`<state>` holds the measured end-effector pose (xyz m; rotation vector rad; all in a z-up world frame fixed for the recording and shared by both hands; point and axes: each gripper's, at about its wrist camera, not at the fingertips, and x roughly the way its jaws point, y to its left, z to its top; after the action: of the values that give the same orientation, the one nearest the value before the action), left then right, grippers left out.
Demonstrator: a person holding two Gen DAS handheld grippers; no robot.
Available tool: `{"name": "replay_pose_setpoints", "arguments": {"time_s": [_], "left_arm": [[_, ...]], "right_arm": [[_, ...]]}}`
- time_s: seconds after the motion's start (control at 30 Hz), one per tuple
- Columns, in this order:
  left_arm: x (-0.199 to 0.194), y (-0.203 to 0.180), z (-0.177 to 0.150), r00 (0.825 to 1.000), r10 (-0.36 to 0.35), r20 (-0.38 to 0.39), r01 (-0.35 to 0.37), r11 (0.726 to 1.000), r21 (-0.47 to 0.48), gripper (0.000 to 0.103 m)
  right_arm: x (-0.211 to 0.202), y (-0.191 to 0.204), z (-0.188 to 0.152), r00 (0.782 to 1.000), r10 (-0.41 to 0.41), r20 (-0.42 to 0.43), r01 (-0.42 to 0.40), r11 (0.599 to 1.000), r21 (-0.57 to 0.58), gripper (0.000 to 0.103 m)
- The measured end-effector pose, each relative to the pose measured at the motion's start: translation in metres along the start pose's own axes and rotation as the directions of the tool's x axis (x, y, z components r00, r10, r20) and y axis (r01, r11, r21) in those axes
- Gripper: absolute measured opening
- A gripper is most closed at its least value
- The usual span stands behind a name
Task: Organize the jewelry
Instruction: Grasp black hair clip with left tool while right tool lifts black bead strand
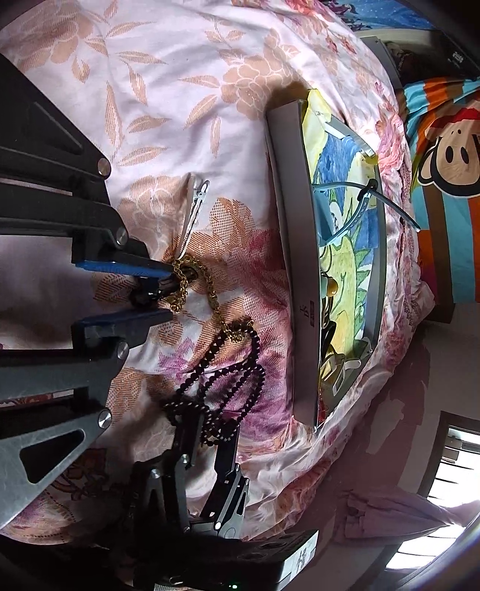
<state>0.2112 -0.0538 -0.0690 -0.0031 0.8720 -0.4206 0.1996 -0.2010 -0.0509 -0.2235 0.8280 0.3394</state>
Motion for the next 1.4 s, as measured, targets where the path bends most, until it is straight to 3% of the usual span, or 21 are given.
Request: {"name": "replay_pose_setpoints", "arguments": {"time_s": [0.03,0.17,0.37,0.67,1.0,1.4], "left_arm": [[-0.001,0.0,-0.001,1.0,0.002,0.0,-0.002,1.0,-0.001,0.016],[-0.008,-0.002,-0.005,1.0,0.016,-0.02,-0.016,1.0,-0.015,0.016],[-0.028,-0.011,-0.014,1.0,-0.006,-0.029,0.004,0.998,-0.07,0.016],[-0.057,-0.038,-0.025,1.0,0.009,0.023,-0.008,0.998,-0.067,0.016],[-0.089,-0.058,-0.022,0.996,0.023,0.091,-0.015,0.996,-0.089,0.016],[-0.094,-0.07,0.039,0.975,0.111,0.192,-0.107,0.994,-0.03,0.016]], "right_arm": [[-0.001,-0.001,0.0,1.0,0.005,0.003,-0.005,1.0,0.006,0.025],[-0.006,-0.003,-0.001,1.0,0.023,0.009,-0.023,0.999,0.022,0.016],[-0.029,0.002,-0.005,0.999,0.03,0.041,-0.031,0.999,0.028,0.014],[-0.086,-0.002,-0.002,0.982,-0.014,0.19,0.007,0.999,0.036,0.013],[-0.138,-0.02,0.012,0.93,-0.048,0.365,0.007,0.994,0.111,0.013],[-0.122,-0.056,0.071,0.865,-0.075,0.496,-0.02,0.983,0.185,0.013]]}}
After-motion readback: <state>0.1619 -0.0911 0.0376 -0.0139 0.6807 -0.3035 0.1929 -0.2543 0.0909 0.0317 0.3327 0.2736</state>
